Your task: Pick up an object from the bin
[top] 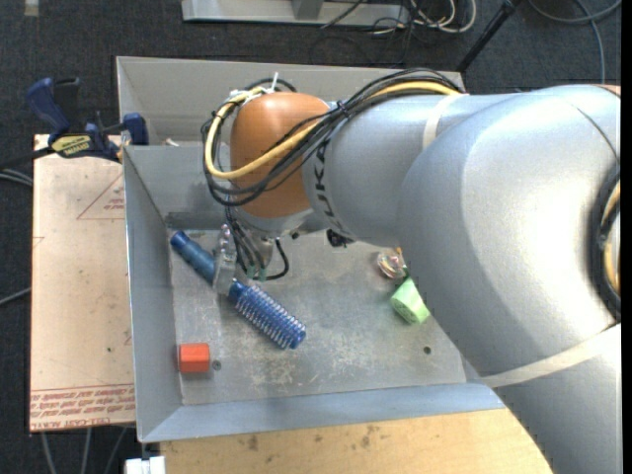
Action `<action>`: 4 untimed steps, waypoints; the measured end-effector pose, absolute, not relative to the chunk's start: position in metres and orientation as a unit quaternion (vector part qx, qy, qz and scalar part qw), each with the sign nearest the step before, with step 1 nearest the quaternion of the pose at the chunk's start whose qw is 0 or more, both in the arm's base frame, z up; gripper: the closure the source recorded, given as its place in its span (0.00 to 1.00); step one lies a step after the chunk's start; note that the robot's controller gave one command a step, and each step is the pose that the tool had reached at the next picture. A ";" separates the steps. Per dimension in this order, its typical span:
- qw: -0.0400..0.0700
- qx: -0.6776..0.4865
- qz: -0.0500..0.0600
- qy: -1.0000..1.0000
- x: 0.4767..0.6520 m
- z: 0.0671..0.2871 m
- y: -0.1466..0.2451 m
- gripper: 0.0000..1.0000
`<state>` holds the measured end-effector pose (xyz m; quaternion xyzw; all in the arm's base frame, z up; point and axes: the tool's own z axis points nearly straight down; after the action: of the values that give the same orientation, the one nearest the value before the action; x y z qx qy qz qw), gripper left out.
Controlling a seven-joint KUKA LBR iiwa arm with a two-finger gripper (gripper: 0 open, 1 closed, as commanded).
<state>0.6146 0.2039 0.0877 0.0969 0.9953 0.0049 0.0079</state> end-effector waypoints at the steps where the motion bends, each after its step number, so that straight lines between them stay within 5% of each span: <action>1: 0.005 0.103 0.003 0.995 0.599 0.196 0.203 1.00; 2: 0.006 0.109 0.003 0.994 0.602 0.271 0.195 1.00; 3: -0.002 -0.067 0.000 0.998 0.574 0.188 0.192 1.00; 4: 0.000 -0.066 0.001 0.998 0.575 0.190 0.192 0.00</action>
Offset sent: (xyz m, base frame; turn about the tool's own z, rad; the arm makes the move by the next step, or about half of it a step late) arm -0.0175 -0.0019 0.1031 0.0151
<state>0.5750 0.1925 0.1900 -0.0658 0.9978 0.0006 0.0004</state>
